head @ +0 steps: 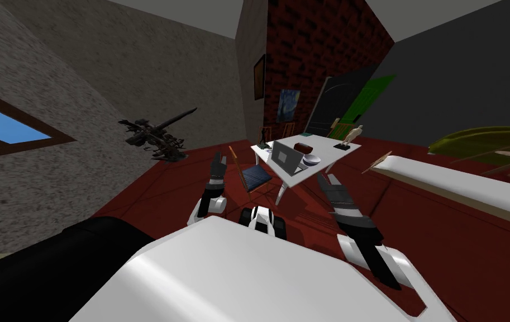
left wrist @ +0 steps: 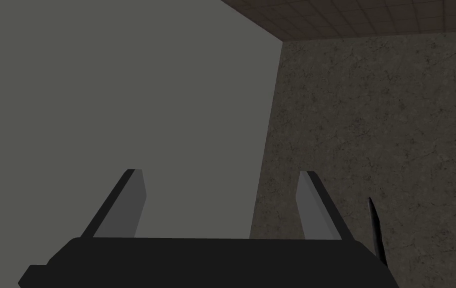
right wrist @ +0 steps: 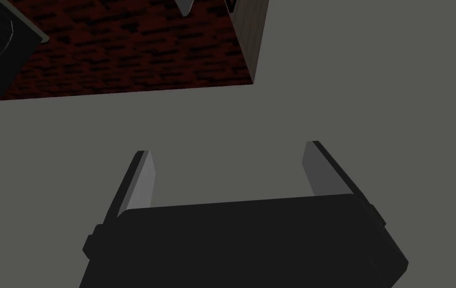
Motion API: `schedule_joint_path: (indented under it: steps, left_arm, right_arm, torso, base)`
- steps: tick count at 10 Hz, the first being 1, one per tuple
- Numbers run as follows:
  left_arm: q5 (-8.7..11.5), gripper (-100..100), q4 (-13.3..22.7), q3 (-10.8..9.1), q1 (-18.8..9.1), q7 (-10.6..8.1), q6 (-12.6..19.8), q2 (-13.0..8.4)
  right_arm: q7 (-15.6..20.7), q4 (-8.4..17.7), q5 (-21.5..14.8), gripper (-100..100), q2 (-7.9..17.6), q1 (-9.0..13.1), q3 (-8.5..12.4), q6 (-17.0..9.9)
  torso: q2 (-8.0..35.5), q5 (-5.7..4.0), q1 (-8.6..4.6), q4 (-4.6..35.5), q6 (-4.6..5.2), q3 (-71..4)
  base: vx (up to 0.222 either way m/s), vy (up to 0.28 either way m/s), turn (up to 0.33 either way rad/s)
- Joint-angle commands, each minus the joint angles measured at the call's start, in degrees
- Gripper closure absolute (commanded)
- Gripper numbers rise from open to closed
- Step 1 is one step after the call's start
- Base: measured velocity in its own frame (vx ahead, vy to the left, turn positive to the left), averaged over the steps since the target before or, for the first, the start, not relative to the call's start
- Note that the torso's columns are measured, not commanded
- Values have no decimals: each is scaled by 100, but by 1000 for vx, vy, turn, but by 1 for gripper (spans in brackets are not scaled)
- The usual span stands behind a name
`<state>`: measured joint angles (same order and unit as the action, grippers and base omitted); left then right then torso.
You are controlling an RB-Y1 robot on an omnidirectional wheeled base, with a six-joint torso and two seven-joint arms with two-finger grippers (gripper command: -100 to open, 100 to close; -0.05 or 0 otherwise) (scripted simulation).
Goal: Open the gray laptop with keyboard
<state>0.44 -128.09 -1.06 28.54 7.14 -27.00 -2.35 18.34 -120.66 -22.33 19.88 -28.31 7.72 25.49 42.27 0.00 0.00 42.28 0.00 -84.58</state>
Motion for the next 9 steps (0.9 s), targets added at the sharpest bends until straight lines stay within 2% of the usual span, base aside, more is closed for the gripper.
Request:
schedule_joint_path:
  steps: [1,9]
  left_arm:
    - [0,0,0,0,0,0,0,0]
    - [0,0,0,0,0,0,0,0]
  right_arm:
    - [279,153,-371,-100,310,25,201,-124]
    - [1131,742,-1505,-100,1376,110,775,-460]
  torso:
    - [0,-1,-3,0,0,0]
    - [1,-2,-6,0,-1,0]
  base:
    - [55,68,81]
    - [50,79,80]
